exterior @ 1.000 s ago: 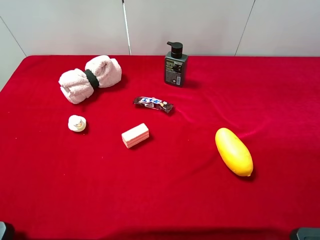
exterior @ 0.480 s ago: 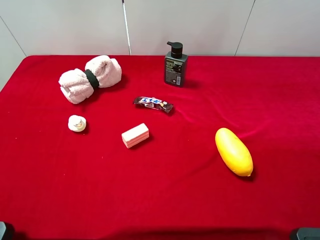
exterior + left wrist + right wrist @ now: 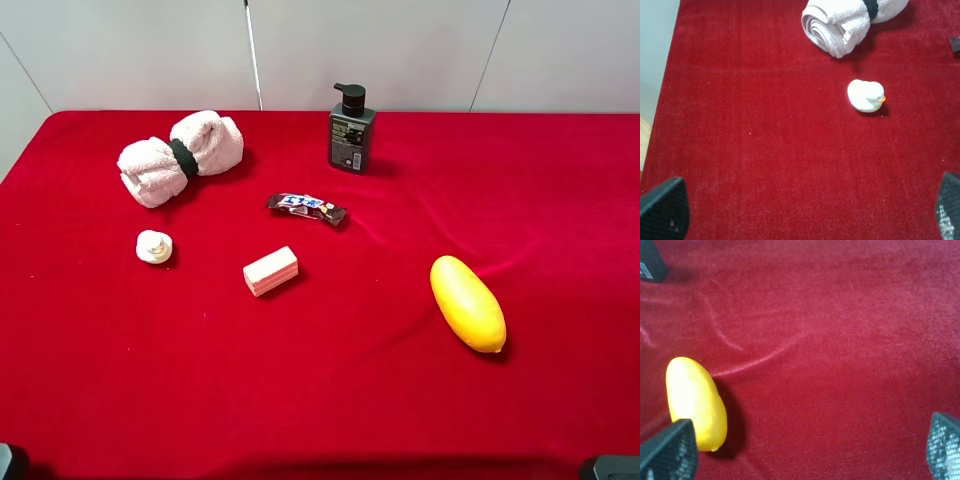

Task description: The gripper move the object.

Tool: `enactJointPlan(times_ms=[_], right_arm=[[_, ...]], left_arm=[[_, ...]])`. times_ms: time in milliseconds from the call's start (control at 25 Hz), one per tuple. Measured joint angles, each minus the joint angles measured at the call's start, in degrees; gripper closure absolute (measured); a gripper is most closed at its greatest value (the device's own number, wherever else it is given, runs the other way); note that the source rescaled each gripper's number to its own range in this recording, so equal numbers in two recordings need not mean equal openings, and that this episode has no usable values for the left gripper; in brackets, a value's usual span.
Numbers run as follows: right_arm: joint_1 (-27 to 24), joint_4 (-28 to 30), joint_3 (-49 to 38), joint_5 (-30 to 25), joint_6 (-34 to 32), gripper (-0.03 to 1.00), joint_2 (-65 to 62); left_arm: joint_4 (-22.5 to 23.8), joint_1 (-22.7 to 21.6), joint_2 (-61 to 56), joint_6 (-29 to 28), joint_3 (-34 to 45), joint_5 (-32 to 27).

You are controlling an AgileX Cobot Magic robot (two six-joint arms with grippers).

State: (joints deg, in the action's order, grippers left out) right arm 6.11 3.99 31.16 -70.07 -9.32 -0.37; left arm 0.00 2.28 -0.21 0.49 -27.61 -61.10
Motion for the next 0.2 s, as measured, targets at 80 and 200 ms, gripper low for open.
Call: enactJointPlan(times_ms=[80,200], right_arm=[[0.0,0.0,0.0,0.0,0.0,-0.03,0.0],[0.0,0.0,0.0,0.0,0.0,-0.03,0.0]], left_arm=[[0.0,0.0,0.0,0.0,0.0,0.0],[0.0,0.0,0.0,0.0,0.0,0.0]])
